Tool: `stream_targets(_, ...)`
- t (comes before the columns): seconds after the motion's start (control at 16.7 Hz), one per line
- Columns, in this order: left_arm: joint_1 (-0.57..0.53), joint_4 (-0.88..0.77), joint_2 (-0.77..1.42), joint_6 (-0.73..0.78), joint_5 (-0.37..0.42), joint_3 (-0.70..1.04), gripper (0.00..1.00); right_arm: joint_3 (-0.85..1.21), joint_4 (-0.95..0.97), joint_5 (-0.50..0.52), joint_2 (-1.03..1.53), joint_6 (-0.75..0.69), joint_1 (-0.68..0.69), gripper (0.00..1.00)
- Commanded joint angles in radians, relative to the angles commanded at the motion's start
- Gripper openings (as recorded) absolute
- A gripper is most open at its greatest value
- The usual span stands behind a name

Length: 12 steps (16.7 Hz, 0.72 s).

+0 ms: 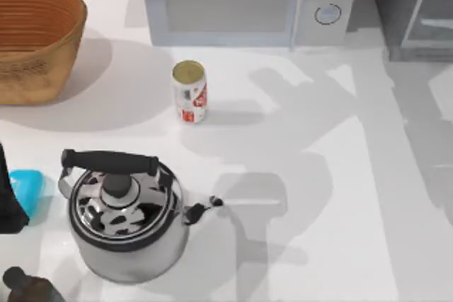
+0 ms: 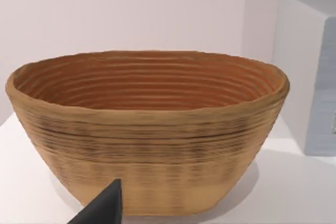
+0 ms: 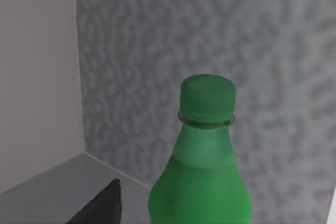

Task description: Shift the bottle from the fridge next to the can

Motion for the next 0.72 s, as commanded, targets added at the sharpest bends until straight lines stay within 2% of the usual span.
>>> stream_targets(0.18,0.0,0.0,0.0,0.0,0.0,0.0,1.0,0.13,0.085,0.108,0.211,-0.001,0.007,1.0)
stream_targets(0.36,0.0,0.0,0.0,0.0,0.0,0.0,1.0,0.209,0.137,0.172,0.326,0.0,0.013,1.0)
stream_targets(0.72,0.0,0.0,0.0,0.0,0.0,0.0,1.0,0.221,0.145,0.183,0.348,0.0,0.008,1.0)
